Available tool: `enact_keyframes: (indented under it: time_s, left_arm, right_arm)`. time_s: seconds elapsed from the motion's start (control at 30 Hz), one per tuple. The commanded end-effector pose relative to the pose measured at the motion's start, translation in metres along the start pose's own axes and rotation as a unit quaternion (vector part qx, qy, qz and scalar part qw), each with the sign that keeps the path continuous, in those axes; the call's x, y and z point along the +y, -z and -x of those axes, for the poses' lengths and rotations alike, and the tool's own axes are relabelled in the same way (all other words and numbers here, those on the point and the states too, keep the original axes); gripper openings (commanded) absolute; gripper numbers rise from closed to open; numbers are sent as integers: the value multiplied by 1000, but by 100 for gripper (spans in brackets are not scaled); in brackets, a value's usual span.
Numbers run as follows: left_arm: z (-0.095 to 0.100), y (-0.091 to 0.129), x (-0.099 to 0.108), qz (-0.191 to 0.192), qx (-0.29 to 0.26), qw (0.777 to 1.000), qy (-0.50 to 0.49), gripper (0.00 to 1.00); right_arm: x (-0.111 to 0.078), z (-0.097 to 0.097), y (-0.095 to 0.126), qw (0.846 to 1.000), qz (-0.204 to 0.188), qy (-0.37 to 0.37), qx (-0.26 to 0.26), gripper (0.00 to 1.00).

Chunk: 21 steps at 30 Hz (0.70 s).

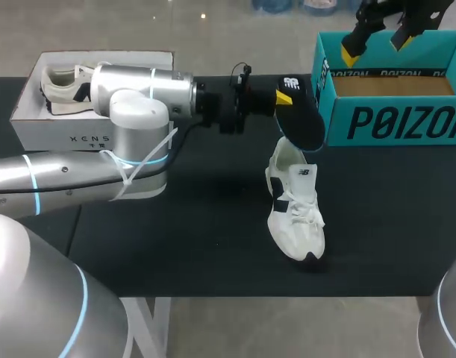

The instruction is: Take the shoe out of the shoebox, open the shoe tongue, remove and reinsert the insole, then place the shoe into the shoebox

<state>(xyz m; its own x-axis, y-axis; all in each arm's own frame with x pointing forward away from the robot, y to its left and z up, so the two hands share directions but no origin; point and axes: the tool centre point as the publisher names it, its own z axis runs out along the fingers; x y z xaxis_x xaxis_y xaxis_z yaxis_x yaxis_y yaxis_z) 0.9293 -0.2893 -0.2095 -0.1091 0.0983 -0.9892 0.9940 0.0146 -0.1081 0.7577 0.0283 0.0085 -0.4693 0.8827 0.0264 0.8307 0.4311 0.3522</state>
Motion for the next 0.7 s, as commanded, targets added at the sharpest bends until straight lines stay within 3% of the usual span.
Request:
enact_keyframes:
  time_s: [0.03, 0.27, 0.33, 0.43, 0.6, 0.67, 0.7]
  left_arm:
    - [0, 0, -1, 2, 1, 1000, -1, 0]
    - [0, 0, -1, 2, 1, 1000, -1, 0]
    - [11, 4, 5, -13, -22, 992, 125, 0]
    - [18, 8, 11, -21, -47, 966, 252, 0]
    - [28, 12, 18, -38, -60, 891, 449, 0]
    - [25, 10, 17, -34, -49, 849, 525, 0]
    - [23, 9, 16, -42, -50, 843, 534, 0]
  right_arm:
    - [3, 0, -1, 1000, -3, 0, -1, 100]
    - [3, 0, -1, 1000, -3, 0, -1, 100]
    - [3, 0, -1, 1000, -3, 0, -1, 100]
    - [3, 0, -1, 1000, -3, 0, -1, 100]
    - [3, 0, -1, 1000, -3, 0, -1, 100]
    - [3, 0, -1, 1000, -3, 0, -1, 100]
    - [3, 0, -1, 1000, -3, 0, -1, 100]
